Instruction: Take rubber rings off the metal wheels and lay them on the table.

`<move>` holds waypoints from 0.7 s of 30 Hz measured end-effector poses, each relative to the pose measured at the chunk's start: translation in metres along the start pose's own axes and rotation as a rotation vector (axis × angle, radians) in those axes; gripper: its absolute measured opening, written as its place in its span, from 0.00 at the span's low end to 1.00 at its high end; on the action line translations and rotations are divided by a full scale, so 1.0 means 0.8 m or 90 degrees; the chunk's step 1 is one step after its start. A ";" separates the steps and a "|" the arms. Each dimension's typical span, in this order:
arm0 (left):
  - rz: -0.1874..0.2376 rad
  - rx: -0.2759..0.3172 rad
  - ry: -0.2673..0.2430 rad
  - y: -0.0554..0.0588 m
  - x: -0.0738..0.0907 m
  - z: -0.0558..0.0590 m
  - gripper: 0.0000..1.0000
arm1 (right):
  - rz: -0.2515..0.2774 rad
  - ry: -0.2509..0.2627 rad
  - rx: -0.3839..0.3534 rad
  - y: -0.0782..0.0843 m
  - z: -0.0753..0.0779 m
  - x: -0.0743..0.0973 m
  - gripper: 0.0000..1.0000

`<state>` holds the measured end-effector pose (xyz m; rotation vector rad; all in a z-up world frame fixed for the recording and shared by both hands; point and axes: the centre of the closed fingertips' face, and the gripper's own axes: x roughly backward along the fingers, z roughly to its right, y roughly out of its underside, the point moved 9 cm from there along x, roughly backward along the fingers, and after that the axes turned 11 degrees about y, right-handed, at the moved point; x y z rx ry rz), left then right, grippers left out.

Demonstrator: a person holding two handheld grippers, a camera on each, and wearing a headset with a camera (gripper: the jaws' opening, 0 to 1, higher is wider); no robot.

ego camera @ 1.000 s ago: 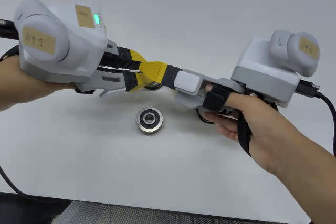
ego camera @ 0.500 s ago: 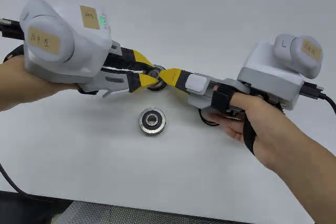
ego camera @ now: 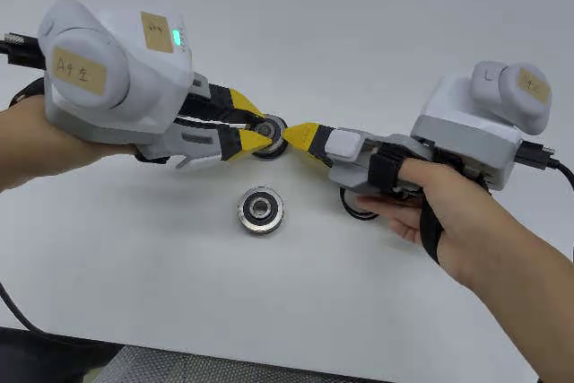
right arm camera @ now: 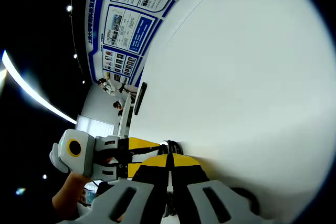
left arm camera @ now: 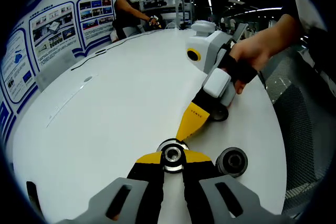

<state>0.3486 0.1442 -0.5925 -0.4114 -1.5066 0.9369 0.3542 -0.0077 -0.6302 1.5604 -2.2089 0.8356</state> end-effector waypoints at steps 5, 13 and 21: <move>0.000 0.000 0.000 0.000 0.000 0.000 0.13 | -0.003 0.005 0.004 0.000 -0.001 0.000 0.02; -0.005 0.000 0.000 0.000 0.000 0.000 0.13 | 0.014 0.025 0.042 0.001 -0.008 0.004 0.01; -0.005 -0.001 -0.001 0.001 0.000 0.000 0.13 | 0.019 0.028 0.063 0.001 -0.014 0.005 0.01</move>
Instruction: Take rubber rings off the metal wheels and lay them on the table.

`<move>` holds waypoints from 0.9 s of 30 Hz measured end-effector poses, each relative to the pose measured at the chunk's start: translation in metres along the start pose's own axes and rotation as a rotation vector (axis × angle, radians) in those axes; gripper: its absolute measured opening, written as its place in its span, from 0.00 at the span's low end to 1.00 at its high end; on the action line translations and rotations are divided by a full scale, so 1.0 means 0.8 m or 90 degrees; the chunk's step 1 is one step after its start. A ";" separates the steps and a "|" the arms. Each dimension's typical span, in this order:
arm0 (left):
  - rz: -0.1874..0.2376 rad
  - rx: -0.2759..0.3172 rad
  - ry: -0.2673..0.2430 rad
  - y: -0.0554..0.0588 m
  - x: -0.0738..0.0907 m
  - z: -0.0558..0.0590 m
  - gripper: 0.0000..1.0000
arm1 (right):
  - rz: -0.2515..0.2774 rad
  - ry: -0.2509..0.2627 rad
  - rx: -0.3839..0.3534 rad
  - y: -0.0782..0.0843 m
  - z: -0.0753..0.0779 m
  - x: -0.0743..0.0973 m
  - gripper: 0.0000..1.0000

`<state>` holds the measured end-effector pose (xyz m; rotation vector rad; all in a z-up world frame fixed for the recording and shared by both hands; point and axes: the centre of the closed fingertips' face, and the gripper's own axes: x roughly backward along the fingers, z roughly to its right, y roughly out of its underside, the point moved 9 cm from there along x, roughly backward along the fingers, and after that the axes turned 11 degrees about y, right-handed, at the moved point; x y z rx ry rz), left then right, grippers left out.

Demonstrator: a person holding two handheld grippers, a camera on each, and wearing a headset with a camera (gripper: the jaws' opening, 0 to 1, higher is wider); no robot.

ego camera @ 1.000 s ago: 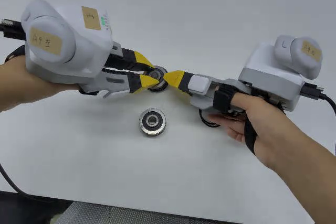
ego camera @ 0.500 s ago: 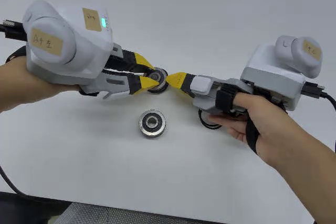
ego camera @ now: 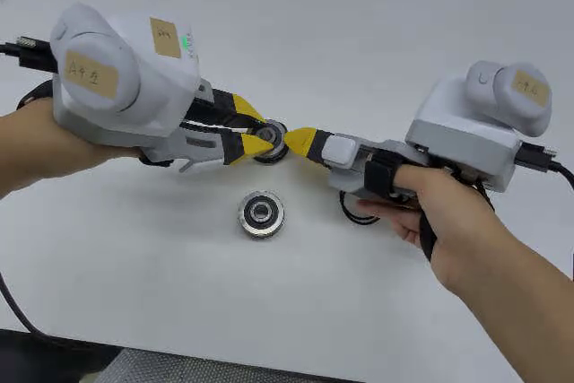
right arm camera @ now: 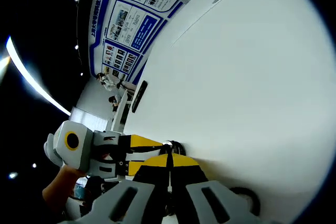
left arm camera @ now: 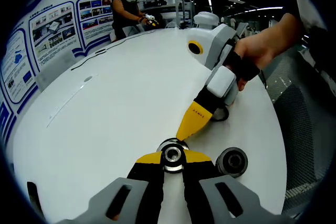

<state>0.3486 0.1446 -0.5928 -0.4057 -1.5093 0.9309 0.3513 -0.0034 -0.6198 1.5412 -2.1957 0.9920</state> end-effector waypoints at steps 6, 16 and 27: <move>-0.004 -0.001 -0.002 -0.001 0.000 0.000 0.13 | 0.005 0.009 0.021 0.000 -0.004 0.000 0.00; -0.004 0.000 0.000 0.000 0.000 -0.001 0.13 | 0.002 0.017 0.064 0.001 -0.014 0.001 0.00; 0.000 0.003 -0.001 0.003 0.000 -0.003 0.13 | 0.006 0.026 0.094 0.004 -0.021 0.004 0.00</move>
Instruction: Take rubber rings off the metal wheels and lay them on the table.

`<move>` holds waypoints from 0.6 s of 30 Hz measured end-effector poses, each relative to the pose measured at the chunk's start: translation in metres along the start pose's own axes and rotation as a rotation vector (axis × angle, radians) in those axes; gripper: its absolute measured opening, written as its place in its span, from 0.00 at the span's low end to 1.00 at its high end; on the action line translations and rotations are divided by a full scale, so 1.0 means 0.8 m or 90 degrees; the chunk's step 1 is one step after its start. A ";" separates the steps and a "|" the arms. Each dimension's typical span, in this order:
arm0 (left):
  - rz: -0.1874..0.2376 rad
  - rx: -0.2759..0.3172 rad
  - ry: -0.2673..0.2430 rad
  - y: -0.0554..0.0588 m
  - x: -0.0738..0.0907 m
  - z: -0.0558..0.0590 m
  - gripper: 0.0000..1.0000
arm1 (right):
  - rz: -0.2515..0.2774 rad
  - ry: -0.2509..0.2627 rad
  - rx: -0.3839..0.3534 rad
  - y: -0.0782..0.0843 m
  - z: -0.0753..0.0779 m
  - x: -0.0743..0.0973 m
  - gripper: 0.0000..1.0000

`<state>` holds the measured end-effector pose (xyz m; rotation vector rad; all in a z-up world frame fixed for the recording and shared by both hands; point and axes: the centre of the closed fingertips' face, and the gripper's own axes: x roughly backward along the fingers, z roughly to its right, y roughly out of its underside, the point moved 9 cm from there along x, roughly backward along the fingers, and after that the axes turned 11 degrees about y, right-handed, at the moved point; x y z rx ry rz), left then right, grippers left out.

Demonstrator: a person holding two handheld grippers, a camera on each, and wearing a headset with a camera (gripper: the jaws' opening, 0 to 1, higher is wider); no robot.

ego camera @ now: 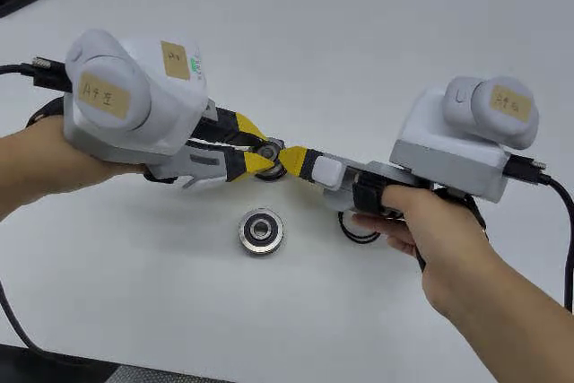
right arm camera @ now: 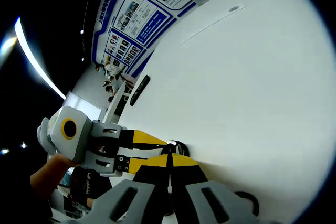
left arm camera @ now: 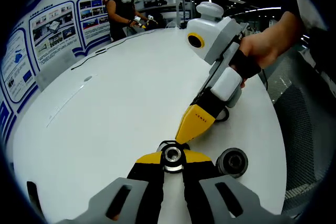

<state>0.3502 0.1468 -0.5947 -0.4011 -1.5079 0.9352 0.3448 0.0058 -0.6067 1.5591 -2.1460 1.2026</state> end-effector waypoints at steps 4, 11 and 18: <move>0.001 0.000 0.000 0.001 0.000 -0.001 0.13 | -0.002 0.003 0.020 0.000 -0.004 -0.001 0.00; 0.002 0.002 -0.003 0.001 0.000 -0.001 0.13 | -0.002 0.015 0.049 -0.002 -0.006 -0.001 0.00; -0.001 -0.001 -0.006 0.001 -0.001 -0.001 0.13 | 0.002 0.007 0.055 -0.005 -0.014 -0.001 0.01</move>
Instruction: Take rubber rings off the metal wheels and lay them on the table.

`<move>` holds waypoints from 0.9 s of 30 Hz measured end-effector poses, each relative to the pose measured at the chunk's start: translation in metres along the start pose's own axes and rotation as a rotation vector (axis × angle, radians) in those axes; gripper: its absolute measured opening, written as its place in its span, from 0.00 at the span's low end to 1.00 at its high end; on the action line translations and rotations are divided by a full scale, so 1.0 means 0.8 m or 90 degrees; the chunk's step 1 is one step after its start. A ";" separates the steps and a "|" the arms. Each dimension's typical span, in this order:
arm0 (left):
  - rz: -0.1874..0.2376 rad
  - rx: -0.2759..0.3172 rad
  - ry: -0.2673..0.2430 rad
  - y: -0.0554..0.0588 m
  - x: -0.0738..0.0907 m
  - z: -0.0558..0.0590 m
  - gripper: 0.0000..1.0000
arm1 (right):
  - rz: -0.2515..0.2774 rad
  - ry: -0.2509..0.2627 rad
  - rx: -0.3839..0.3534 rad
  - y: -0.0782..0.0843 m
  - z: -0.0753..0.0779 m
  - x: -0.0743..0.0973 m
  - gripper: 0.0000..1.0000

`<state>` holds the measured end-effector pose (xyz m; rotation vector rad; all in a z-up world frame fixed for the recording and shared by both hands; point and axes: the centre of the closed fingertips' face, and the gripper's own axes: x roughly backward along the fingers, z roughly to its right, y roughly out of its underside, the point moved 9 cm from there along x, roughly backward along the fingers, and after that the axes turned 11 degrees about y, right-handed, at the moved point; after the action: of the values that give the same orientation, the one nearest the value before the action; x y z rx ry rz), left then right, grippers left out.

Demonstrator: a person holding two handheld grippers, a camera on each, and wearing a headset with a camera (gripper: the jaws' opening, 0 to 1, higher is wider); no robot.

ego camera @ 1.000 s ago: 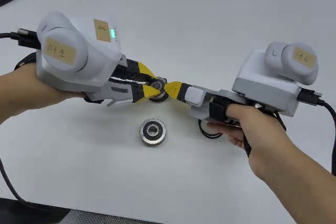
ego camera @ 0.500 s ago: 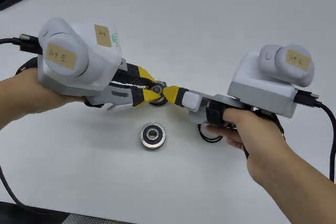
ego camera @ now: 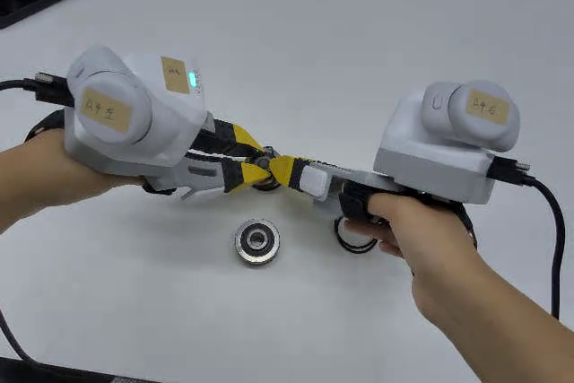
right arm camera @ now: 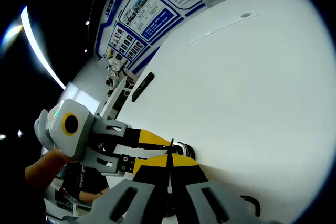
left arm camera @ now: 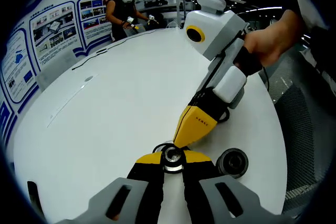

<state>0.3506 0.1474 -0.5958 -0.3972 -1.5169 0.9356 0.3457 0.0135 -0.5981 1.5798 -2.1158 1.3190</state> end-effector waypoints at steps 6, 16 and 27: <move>0.002 0.001 -0.006 0.002 0.000 0.000 0.13 | -0.005 0.007 -0.006 0.000 0.003 0.001 0.01; -0.007 0.013 -0.018 -0.002 -0.001 0.003 0.13 | -0.010 -0.003 -0.053 0.000 0.001 0.002 0.01; 0.004 0.027 -0.034 -0.007 0.022 0.013 0.21 | -0.012 -0.021 -0.087 -0.005 -0.003 -0.001 0.02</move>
<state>0.3388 0.1532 -0.5791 -0.3491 -1.5427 0.9883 0.3488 0.0153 -0.5951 1.5711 -2.1552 1.1240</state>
